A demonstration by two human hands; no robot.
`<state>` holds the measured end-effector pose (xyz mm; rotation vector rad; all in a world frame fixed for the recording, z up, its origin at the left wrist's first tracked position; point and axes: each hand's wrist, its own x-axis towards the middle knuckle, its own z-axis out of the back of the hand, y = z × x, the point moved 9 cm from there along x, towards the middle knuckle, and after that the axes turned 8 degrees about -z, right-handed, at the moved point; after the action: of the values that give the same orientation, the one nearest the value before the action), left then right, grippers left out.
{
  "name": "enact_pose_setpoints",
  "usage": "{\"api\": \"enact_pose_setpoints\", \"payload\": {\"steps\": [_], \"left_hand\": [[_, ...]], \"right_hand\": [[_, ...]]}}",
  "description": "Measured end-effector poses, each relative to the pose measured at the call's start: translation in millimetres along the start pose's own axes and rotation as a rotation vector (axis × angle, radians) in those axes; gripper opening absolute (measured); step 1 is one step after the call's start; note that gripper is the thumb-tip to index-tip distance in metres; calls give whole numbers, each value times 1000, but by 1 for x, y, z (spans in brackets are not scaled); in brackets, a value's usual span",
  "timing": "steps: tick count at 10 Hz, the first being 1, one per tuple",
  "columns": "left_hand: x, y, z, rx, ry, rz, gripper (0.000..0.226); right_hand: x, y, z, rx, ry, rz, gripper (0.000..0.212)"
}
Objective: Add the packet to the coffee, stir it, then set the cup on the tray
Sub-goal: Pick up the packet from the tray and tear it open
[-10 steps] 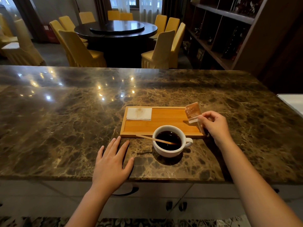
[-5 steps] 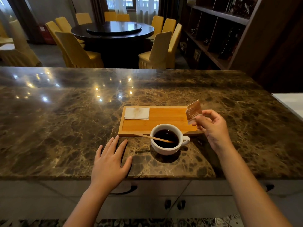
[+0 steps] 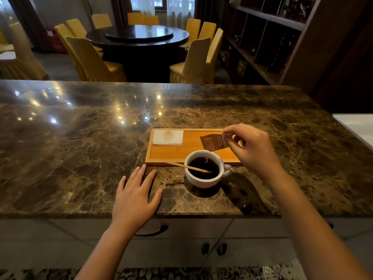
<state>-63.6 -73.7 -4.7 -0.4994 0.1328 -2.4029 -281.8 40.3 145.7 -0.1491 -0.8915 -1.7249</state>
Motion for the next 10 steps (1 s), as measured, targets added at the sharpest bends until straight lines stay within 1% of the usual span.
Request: {"api": "enact_pose_setpoints", "payload": {"steps": [2,6,7,8,9,10], "left_hand": [[0,1,-1,6,7,6,63],[0,0,0,-1,6,5,63],[0,0,-1,-3,7,4,64],[-1,0,0,-5,6,3,63],[-1,0,0,-5,3,2,63],[-1,0,1,-8,-2,-1,62]], "right_hand": [[-2,7,-8,-90,23,118,12],[-7,-7,-17,-64,52,42,14],[-8,-15,-19,0,46,-40,13],[-13,-43,-22,257,25,-314,9],[-19,-61,-27,468,13,-473,11],[-27,-80,-32,809,-23,-657,9]]}}
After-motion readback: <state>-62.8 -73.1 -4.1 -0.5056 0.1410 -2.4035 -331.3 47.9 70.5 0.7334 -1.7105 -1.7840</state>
